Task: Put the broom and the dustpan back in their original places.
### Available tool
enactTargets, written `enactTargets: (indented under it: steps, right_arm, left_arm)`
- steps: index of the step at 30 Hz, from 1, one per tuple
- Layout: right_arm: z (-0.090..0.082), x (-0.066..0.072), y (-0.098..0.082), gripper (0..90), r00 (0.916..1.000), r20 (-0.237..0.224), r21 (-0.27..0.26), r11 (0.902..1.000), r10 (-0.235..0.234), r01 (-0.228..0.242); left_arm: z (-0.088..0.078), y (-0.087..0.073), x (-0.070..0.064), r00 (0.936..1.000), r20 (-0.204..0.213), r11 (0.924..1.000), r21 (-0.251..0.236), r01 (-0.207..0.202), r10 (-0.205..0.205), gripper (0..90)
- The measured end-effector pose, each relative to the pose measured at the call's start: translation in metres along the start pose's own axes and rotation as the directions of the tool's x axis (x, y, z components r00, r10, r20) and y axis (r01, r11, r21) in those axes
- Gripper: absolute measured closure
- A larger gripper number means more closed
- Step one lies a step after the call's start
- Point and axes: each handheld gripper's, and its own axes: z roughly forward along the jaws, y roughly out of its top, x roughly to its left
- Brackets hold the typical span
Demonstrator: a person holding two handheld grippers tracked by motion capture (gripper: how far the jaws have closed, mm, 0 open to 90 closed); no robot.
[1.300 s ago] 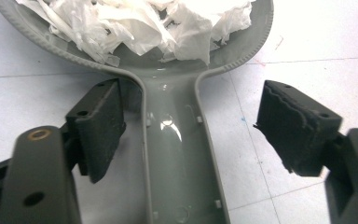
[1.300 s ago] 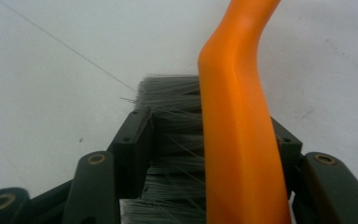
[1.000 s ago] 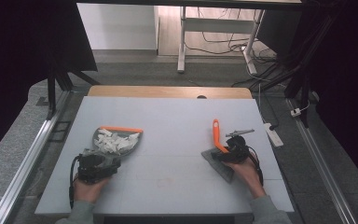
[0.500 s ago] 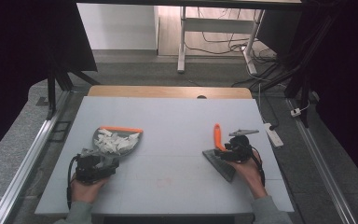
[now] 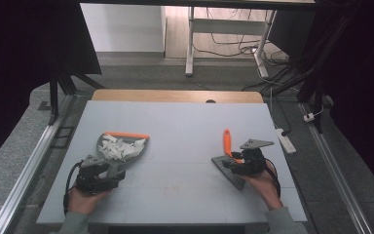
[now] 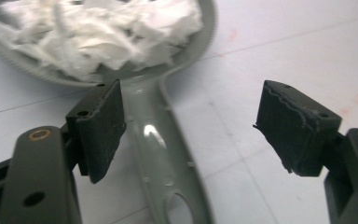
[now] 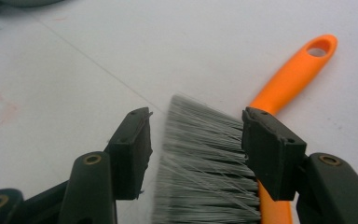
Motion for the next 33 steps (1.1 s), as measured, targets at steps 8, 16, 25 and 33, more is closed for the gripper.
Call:
enactTargets:
  steps: [8,16,25,33]
  right_arm:
    - [-0.009,0.008,-0.009,43.1,0.9983,-0.012,-0.031,0.9979,-0.057,0.056]
    - [-0.024,0.013,-0.027,43.1,0.9956,-0.005,-0.057,0.9941,-0.093,0.093]
    - [-0.035,0.006,-0.042,43.1,0.9956,0.014,-0.089,0.9917,-0.092,0.093]
    - [-0.035,0.007,-0.04,43.2,0.9948,0.005,-0.108,0.9889,-0.102,0.102]
  left_arm:
    - [0.002,0.007,-0.007,0.9918,0.1,0.9968,0.002,-0.08,0.079,24.8]
    - [0.002,0.0,-0.01,0.9809,0.148,0.9917,0.006,-0.128,0.126,25.4]
    - [-0.002,-0.006,-0.013,0.9776,0.158,0.9901,-0.005,-0.14,0.139,25.8]
    - [-0.001,-0.006,-0.009,0.9791,0.154,0.991,-0.001,-0.134,0.133,25.9]
